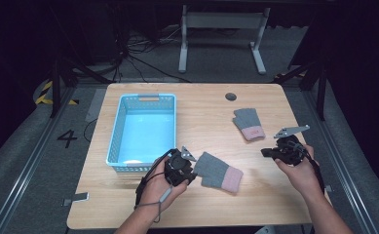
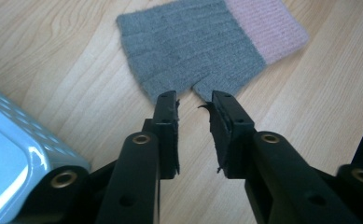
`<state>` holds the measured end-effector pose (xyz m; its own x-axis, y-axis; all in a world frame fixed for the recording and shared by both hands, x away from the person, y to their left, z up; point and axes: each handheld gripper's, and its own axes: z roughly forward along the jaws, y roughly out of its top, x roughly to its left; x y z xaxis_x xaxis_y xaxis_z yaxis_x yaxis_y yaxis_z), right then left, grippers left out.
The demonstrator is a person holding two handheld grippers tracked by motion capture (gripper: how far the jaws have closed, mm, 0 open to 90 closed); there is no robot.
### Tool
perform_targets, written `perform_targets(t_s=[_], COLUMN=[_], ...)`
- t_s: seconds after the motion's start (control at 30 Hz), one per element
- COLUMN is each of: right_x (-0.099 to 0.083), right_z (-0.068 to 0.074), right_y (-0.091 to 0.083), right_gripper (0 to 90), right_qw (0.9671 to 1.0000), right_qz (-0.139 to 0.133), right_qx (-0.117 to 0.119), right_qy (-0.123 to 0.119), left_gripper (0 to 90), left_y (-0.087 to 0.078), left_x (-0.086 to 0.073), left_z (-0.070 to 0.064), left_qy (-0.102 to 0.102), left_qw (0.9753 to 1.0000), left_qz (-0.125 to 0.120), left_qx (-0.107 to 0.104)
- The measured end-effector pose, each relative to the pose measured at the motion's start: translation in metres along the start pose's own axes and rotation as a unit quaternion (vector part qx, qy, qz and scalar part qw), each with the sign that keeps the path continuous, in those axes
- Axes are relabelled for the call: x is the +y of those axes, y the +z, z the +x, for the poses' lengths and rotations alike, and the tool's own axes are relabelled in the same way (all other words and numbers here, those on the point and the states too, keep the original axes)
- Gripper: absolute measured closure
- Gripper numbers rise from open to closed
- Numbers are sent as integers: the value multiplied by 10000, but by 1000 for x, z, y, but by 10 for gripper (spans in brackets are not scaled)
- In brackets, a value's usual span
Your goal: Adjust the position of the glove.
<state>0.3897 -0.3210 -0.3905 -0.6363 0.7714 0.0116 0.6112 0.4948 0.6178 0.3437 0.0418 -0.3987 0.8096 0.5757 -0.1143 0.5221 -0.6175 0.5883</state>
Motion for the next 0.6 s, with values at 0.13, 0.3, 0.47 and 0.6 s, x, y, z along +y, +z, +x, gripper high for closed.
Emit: perform_targets(t_s=[0.13, 0.3, 0.47, 0.6], right_x=[2, 2, 5, 6], right_z=[7, 17, 35, 50], right_y=[-2, -3, -2, 1], right_gripper=[900, 900, 900, 900], right_qw=[9999, 9996, 9984, 9967], right_qz=[-34, -70, -71, -60], right_qx=[76, 211, 453, 664], right_qy=[-74, -170, -333, -465], left_gripper=[769, 824, 900, 900], left_y=[-2, 2, 11, 20], left_x=[2, 4, 8, 11], left_z=[1, 1, -1, -3], left_qy=[-66, -77, -68, -34], left_qw=[9997, 9995, 9993, 9992], left_qz=[-96, -70, -7, 94], left_qx=[-196, -307, -362, -398])
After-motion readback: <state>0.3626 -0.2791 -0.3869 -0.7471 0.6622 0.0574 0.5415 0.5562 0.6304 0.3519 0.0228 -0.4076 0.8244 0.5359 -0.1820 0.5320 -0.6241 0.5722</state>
